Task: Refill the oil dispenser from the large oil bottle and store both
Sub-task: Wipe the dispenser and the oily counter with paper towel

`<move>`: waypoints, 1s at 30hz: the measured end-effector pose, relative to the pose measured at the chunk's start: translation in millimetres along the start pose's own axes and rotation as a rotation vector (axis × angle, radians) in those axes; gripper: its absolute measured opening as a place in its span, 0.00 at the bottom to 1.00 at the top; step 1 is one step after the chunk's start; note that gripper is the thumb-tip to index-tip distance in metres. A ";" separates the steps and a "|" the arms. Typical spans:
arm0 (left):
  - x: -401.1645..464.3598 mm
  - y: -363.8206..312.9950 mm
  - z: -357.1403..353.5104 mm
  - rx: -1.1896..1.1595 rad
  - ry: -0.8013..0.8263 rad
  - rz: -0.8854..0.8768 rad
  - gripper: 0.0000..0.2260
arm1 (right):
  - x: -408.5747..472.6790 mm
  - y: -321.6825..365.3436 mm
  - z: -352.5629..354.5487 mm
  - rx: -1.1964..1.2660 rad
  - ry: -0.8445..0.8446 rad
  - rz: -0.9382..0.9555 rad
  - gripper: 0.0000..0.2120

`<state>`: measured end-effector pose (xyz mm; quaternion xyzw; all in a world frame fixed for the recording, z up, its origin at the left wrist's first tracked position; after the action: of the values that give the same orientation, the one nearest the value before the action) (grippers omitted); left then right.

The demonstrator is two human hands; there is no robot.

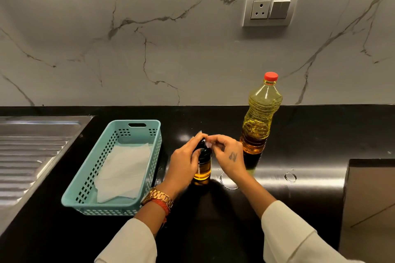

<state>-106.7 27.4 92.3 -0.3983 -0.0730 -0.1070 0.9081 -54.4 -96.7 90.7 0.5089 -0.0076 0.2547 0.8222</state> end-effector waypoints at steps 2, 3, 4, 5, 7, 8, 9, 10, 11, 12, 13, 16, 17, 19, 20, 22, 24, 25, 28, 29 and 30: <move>0.6 1.8 1.5 -0.017 0.028 -0.023 0.27 | -9.0 3.3 -1.6 -0.064 -0.030 0.066 0.08; 0.9 2.6 2.2 -0.022 0.043 -0.031 0.28 | -16.0 1.6 -2.8 -0.058 -0.062 0.084 0.08; 1.5 4.1 2.3 -0.025 0.061 -0.035 0.27 | -23.8 -1.0 -4.1 -0.030 -0.098 0.097 0.08; 2.1 6.0 2.0 -0.028 0.081 -0.037 0.27 | -31.3 -4.0 -5.7 0.013 -0.133 0.100 0.08; 3.0 8.1 1.5 -0.035 0.114 -0.036 0.26 | -41.7 -10.2 -8.1 0.126 -0.181 0.066 0.09; 3.4 8.9 1.0 -0.036 0.123 -0.029 0.26 | -43.8 -14.0 -8.8 0.181 -0.189 0.031 0.08; 3.5 9.4 0.2 -0.036 0.129 -0.015 0.25 | -44.3 -18.4 -9.4 0.219 -0.181 -0.013 0.08; 3.8 9.6 -1.1 -0.022 0.130 0.006 0.23 | -43.3 -23.6 -10.1 0.240 -0.161 -0.059 0.08; 3.6 9.5 -2.9 0.000 0.125 0.027 0.22 | -41.8 -28.8 -10.6 0.250 -0.130 -0.102 0.07; 3.3 8.6 -4.3 0.018 0.106 0.040 0.20 | -39.1 -33.0 -11.0 0.254 -0.100 -0.138 0.07; 3.1 7.2 -5.3 0.024 0.069 0.041 0.19 | -35.8 -35.5 -10.7 0.253 -0.073 -0.161 0.06; 4.9 4.1 -2.0 0.020 -0.069 0.029 0.18 | -22.0 -31.2 -6.8 0.234 -0.034 -0.167 0.06; 5.6 4.3 -0.5 0.018 -0.086 0.036 0.18 | -17.6 -26.8 -5.1 0.229 -0.033 -0.147 0.06; 6.8 5.0 1.6 0.013 -0.077 0.032 0.19 | -14.3 -17.1 -2.1 0.225 -0.051 -0.080 0.06; 7.2 5.2 2.8 0.011 -0.068 0.023 0.20 | -16.0 -13.0 -1.5 0.229 -0.067 -0.039 0.07; 7.9 6.1 5.0 0.004 -0.057 0.003 0.21 | -26.7 -9.3 -2.4 0.248 -0.101 0.028 0.07; 8.7 7.9 6.3 -0.010 -0.056 -0.011 0.21 | -42.0 -11.8 -5.1 0.271 -0.135 0.047 0.08; 9.1 8.9 6.8 -0.019 -0.056 -0.011 0.20 | -48.4 -15.0 -7.1 0.274 -0.144 0.037 0.08; 10.6 10.0 9.3 -0.032 -0.064 -0.006 0.18 | -54.5 -27.0 -13.5 0.260 -0.135 -0.063 0.07; 11.1 10.1 10.0 -0.027 -0.062 -0.005 0.18 | -50.4 -30.9 -14.1 0.254 -0.123 -0.099 0.07; 11.4 9.7 10.5 -0.018 -0.057 -0.004 0.17 | -43.7 -33.7 -13.4 0.242 -0.110 -0.127 0.06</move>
<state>-93.7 40.0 95.0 -0.4093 -0.0988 -0.0981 0.9017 -81.4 -115.2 44.3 0.6170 0.0105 0.1729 0.7677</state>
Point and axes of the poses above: each hand's wrist, its own x-axis towards the middle knuckle, its own z-axis out of the back of the hand, y = z × x, the point moved 5 cm from there along x, towards the middle knuckle, and after that the axes turned 14 degrees about y, right-handed, at the moved point
